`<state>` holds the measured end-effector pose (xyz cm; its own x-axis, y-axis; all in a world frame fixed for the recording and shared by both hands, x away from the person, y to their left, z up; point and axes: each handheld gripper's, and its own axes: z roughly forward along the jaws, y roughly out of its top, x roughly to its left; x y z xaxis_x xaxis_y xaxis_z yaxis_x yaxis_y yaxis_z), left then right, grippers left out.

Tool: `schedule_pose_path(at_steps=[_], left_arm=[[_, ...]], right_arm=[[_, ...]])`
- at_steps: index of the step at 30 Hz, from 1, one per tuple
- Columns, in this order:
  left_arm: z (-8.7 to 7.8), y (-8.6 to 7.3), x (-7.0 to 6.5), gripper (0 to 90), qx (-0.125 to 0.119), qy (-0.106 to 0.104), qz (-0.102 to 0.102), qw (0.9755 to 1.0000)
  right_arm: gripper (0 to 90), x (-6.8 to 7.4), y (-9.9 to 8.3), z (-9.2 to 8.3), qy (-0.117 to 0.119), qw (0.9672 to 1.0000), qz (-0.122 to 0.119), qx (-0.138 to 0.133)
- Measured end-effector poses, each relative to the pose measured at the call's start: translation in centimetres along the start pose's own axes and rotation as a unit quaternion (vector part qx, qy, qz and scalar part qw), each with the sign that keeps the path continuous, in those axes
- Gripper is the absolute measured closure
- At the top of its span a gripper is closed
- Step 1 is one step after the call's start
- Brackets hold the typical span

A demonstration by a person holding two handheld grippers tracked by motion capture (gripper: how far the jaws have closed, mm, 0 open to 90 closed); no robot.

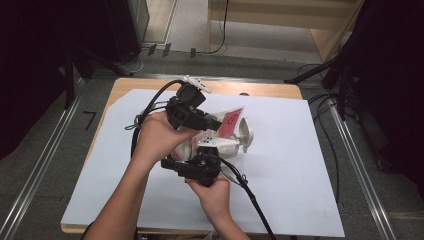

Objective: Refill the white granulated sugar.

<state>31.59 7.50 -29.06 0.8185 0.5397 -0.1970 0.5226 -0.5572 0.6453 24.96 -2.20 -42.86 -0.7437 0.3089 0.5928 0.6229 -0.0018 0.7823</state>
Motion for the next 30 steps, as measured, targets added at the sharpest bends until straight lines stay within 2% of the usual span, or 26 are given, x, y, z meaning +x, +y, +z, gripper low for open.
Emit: schedule_pose_path(at_steps=[30], left_arm=[[0.26,-0.04,-0.24,72.5,0.002,-0.003,0.001,1.0]], right_arm=[[61.9,0.01,-0.23,-0.22,0.001,1.0,0.001,-0.001]])
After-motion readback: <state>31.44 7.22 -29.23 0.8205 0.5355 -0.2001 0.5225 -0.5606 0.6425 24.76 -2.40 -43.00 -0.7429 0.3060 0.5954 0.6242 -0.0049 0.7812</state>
